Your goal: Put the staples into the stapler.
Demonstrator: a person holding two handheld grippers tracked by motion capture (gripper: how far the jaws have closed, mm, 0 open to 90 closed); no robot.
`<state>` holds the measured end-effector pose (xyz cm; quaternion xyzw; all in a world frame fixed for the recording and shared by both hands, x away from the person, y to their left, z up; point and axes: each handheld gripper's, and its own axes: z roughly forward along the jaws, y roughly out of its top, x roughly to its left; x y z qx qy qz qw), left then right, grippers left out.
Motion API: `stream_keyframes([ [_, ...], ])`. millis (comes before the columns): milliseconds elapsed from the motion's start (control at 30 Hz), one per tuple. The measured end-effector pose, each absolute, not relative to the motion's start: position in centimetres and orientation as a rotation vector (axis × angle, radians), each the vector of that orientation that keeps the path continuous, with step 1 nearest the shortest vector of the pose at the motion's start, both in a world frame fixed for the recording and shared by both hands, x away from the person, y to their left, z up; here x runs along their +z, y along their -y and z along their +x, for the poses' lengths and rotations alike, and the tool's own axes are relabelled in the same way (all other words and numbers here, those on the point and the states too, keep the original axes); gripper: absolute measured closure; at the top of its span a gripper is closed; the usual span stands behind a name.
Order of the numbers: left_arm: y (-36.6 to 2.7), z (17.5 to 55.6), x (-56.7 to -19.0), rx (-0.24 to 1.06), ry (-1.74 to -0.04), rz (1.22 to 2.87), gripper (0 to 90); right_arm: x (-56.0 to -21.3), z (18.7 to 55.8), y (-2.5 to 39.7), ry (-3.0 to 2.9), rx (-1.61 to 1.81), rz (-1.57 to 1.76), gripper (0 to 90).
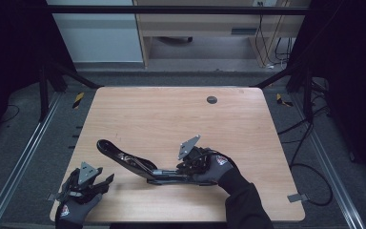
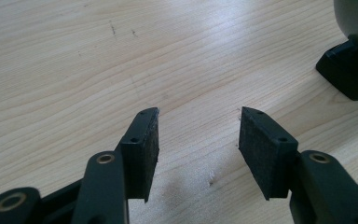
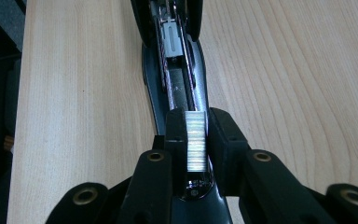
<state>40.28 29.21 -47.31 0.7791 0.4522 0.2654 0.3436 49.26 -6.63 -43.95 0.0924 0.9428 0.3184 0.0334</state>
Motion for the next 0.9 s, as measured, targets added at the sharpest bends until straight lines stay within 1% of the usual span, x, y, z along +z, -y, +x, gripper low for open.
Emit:
stream_keyframes([
  [600,-29.2,40.27,-47.31,0.69,-1.175,2.027,47.5,-44.13,49.1,6.43,-2.896,0.945,0.286,77.2],
  [900,-29.17,40.28,-47.35,0.69,-1.174,2.026,47.4,-44.07,48.97,6.45,-2.884,0.981,0.319,71.6],
])
